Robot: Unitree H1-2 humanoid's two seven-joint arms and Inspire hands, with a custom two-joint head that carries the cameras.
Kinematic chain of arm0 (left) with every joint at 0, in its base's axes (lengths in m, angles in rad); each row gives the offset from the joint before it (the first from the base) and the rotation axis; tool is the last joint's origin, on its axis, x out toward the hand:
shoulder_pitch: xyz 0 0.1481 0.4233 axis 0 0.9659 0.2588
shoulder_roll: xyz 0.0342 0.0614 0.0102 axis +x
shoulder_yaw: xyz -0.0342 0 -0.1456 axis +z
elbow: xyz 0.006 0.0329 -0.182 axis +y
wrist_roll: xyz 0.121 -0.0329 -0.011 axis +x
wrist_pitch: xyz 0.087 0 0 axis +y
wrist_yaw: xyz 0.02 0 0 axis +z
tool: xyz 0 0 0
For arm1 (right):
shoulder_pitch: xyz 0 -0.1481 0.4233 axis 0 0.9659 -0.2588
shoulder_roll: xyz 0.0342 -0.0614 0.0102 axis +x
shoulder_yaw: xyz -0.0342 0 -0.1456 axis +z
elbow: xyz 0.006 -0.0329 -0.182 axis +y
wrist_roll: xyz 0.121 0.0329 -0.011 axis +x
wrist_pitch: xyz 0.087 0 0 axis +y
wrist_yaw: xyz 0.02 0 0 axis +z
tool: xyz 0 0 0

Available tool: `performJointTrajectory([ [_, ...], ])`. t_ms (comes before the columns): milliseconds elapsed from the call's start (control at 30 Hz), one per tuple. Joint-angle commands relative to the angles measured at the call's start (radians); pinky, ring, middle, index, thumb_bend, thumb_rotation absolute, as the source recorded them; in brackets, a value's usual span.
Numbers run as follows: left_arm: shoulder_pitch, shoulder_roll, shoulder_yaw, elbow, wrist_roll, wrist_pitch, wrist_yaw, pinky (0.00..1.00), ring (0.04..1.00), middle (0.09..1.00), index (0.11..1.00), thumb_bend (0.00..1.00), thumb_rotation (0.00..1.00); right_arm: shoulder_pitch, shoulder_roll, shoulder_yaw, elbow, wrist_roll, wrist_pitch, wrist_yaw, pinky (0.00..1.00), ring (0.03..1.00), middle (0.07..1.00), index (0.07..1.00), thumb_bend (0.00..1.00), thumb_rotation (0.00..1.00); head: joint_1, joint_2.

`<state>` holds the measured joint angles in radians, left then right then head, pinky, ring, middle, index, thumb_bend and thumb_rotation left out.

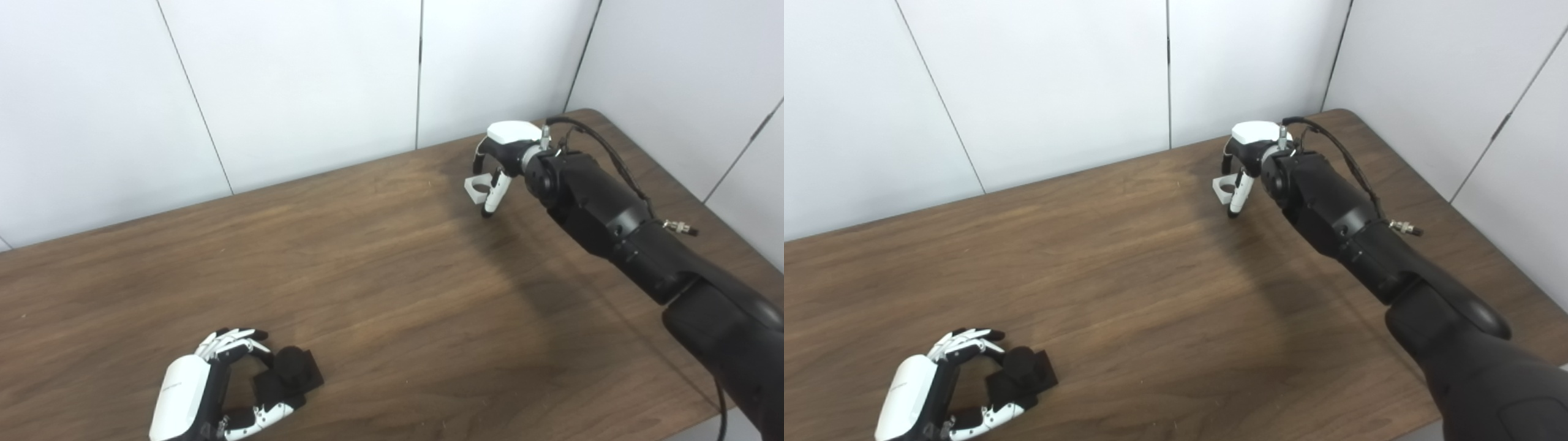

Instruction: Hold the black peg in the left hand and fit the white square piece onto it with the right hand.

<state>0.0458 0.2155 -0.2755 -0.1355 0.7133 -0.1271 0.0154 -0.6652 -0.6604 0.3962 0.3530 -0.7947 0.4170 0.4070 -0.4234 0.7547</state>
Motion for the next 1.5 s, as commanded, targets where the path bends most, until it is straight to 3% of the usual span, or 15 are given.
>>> performJointTrajectory([
  [0,0.009,0.009,0.0,-0.014,0.006,0.016,-0.018,0.89,0.805,0.753,0.486,0.52,0.04,-0.03,-0.036,-0.011,-0.014,-0.02,-0.013,-0.007,1.0,0.985,0.907,0.643,0.84,0.18,-0.001,0.003],
  [333,0.011,0.012,0.003,-0.017,0.004,0.015,-0.019,0.89,0.809,0.755,0.486,0.52,0.04,-0.025,-0.041,-0.004,-0.008,-0.02,-0.032,-0.001,1.0,0.97,0.887,0.6,0.81,0.17,-0.001,0.007],
  [367,0.011,0.012,0.003,-0.018,0.004,0.016,-0.02,0.9,0.809,0.756,0.486,0.52,0.04,-0.025,-0.042,-0.004,-0.006,-0.02,-0.036,0.0,1.0,0.971,0.882,0.536,0.64,0.16,-0.001,0.007],
  [467,0.011,0.013,0.002,-0.022,0.005,0.013,-0.019,0.9,0.808,0.756,0.486,0.52,0.04,-0.023,-0.045,-0.004,0.0,-0.021,-0.048,-0.004,1.0,0.965,0.87,0.495,0.54,0.15,0.001,0.01],
  [633,0.012,0.011,0.002,-0.021,0.011,0.01,-0.014,0.89,0.805,0.752,0.486,0.52,0.04,-0.023,-0.049,-0.005,0.018,-0.021,-0.062,-0.006,0.97,0.957,0.851,0.489,0.53,0.14,0.001,0.01],
  [1167,0.012,0.007,0.001,-0.027,0.009,0.011,-0.015,0.89,0.805,0.751,0.485,0.52,0.04,0.009,-0.049,-0.019,-0.014,-0.019,-0.019,0.022,0.98,0.957,0.852,0.486,0.52,0.14,0.014,0.019],
  [1300,0.011,0.007,-0.002,-0.022,0.012,0.006,-0.012,0.89,0.807,0.754,0.485,0.52,0.04,0.026,-0.062,-0.022,-0.034,-0.009,-0.05,0.018,0.98,0.96,0.856,0.487,0.52,0.14,0.022,0.02],
  [1467,0.011,0.003,-0.006,-0.028,0.019,0.017,-0.02,0.9,0.81,0.754,0.486,0.52,0.04,0.042,-0.075,-0.03,-0.092,0.01,-0.15,-0.012,0.99,0.941,0.837,0.486,0.52,0.13,0.038,0.021],
])
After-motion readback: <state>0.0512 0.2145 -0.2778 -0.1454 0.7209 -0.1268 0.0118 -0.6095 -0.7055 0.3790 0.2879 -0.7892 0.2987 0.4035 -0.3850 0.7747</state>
